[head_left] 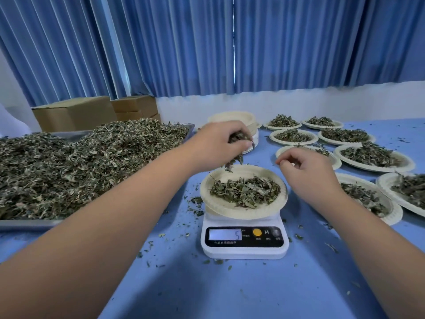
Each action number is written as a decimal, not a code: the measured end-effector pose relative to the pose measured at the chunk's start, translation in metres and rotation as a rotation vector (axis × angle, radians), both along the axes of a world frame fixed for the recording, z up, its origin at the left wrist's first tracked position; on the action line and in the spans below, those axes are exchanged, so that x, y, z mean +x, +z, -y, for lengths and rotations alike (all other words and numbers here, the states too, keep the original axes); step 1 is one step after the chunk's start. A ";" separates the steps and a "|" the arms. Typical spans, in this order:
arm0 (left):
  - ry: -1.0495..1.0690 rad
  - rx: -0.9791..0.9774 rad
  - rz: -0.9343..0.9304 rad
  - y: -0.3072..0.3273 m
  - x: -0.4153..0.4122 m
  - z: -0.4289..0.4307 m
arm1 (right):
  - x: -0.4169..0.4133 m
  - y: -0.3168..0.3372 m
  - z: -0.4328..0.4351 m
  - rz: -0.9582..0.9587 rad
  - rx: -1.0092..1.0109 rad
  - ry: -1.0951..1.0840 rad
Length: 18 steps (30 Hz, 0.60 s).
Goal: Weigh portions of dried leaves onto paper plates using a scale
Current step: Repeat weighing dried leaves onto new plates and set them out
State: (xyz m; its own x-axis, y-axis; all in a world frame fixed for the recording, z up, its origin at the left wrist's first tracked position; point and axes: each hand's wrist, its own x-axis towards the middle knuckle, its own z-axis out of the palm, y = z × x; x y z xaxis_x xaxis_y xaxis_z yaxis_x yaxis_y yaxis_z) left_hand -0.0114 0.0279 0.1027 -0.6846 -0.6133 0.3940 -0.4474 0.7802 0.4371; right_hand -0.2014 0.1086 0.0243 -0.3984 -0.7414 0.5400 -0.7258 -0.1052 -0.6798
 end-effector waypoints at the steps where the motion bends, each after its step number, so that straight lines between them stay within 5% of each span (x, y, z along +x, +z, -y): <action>1: -0.023 0.007 0.079 -0.002 -0.005 -0.002 | 0.000 0.000 0.000 -0.004 -0.002 -0.002; 6: -0.069 0.096 0.283 -0.007 -0.010 -0.007 | 0.002 0.002 0.000 -0.017 -0.023 -0.007; 14: 0.158 0.023 -0.114 -0.005 0.030 -0.008 | 0.002 0.002 -0.001 -0.008 -0.007 0.014; 18: 0.422 0.053 -0.010 -0.039 0.058 -0.004 | 0.001 0.003 -0.002 -0.021 -0.005 0.003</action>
State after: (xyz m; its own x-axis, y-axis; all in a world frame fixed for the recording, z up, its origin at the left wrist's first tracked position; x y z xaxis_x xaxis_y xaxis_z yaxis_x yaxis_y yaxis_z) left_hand 0.0462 0.0319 0.0636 -0.3657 -0.8585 0.3595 -0.7179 0.5060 0.4781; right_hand -0.1999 0.1109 0.0269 -0.3848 -0.7397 0.5521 -0.7398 -0.1105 -0.6637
